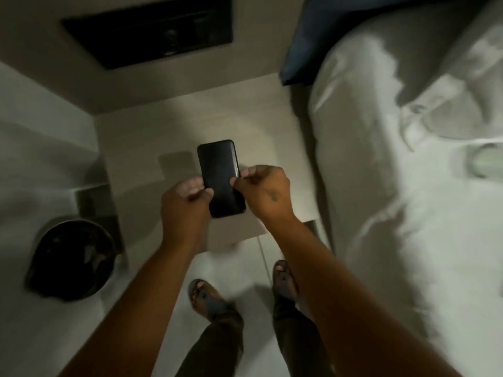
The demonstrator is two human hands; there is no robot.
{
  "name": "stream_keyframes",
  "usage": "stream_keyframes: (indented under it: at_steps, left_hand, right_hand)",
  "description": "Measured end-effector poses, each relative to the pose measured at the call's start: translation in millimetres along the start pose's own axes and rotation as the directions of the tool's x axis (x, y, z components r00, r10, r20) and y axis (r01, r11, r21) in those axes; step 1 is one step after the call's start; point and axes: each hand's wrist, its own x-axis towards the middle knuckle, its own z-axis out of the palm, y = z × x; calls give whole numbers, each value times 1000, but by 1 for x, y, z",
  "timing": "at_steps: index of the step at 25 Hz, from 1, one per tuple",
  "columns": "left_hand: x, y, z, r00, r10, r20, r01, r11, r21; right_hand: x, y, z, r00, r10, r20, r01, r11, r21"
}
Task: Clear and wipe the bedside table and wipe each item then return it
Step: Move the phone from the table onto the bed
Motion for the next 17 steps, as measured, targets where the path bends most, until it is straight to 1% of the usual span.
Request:
stream_keyframes:
  at_steps: [2, 4, 6, 8, 10, 11, 14, 15, 16, 17]
  left_hand:
    - [-57, 22, 42, 989, 19, 148, -8, 997, -73]
    - [-114, 42, 88, 947, 51, 318, -19, 995, -103]
    - [-160, 58, 130, 882, 121, 455, -103, 993, -63]
    - [-204, 70, 175, 806, 200, 557, -242, 970, 3]
    - [-225, 76, 204, 772, 247, 586, -354, 932, 73]
    - [-233, 75, 218, 766, 258, 589, -399, 909, 122]
    - [-235, 73, 235, 773, 275, 571, -485, 837, 253]
    - [-234, 75, 234, 776, 282, 565, -507, 811, 292]
    - [-235, 79, 233, 764, 310, 566, -562, 751, 347]
    - [-235, 85, 233, 743, 358, 566, -630, 660, 409]
  right_hand:
    - [-33, 9, -82, 990, -27, -136, 23, 999, -24]
    - [-65, 23, -167, 959, -4, -285, -11, 999, -51]
    - [-89, 39, -235, 923, 75, -379, -82, 997, -2]
    - [-110, 60, -294, 873, 164, -459, -154, 986, 59]
    - [-113, 75, -321, 830, 220, -513, -202, 975, 91]
    - [-111, 83, -329, 815, 225, -534, -219, 973, 76]
    - [-95, 91, -330, 815, 119, -566, -237, 961, -139]
    - [-92, 89, -328, 823, 91, -560, -219, 962, -165]
    - [-94, 88, -327, 828, 70, -557, -194, 967, -168]
    - [-99, 87, -327, 828, 39, -559, -160, 973, -169]
